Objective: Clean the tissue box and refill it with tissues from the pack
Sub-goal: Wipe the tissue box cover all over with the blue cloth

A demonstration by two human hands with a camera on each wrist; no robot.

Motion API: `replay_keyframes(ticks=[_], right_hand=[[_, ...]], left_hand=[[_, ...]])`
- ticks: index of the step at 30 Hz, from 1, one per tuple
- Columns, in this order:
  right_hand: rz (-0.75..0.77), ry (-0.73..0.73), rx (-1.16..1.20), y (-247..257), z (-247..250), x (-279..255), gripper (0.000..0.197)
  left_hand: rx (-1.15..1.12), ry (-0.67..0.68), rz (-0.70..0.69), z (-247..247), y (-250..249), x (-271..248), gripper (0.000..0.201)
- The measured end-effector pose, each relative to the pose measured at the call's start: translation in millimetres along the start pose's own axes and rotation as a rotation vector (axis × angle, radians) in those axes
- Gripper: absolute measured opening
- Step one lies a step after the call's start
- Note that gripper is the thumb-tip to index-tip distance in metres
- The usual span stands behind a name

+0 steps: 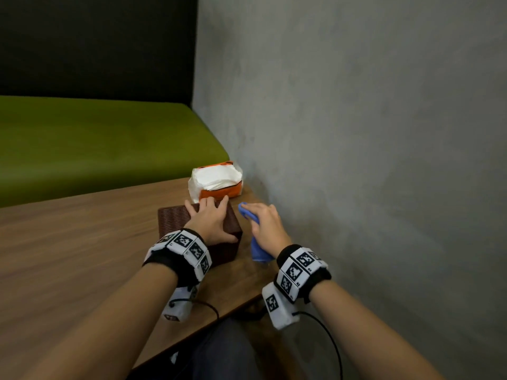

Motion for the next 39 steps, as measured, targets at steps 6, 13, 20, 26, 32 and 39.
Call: replay_keyframes(ticks=[6, 13, 20, 26, 32, 39], right_hand=[[-0.081, -0.226, 0.166, -3.5, 24.8, 12.2, 0.036], [-0.014, -0.199, -0.141, 19.7, 12.8, 29.9, 0.036], [0.037, -0.242, -0.193, 34.9, 9.3, 22.1, 0.038], [-0.045, -0.097, -0.32, 6.1, 2.7, 42.1, 0.03], [0.291, -0.033, -0.26, 80.3, 4.3, 36.5, 0.033], [0.194, -0.073, -0.251, 13.5, 12.6, 31.6, 0.031]], left_hand=[[-0.622, -0.357, -0.205, 40.8, 9.2, -17.2, 0.111], [-0.984, -0.463, -0.123, 4.3, 29.0, -36.8, 0.109], [-0.759, -0.267, -0.135, 19.7, 24.6, -27.0, 0.128], [-0.582, -0.252, -0.149, 32.6, 11.6, -25.0, 0.112], [-0.599, -0.281, -0.177, 32.2, 15.1, -25.9, 0.107], [-0.603, -0.258, -0.141, 32.3, 12.9, -26.4, 0.116]])
Point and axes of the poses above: each hand's wrist, its own x-axis towards the middle knuckle, its own z-axis out of the back of the hand, y = z × x, the point moved 5 cm from there along x, towards the middle knuckle, and after that the axes turned 14 degrees about -x, right-handed, at the moved point
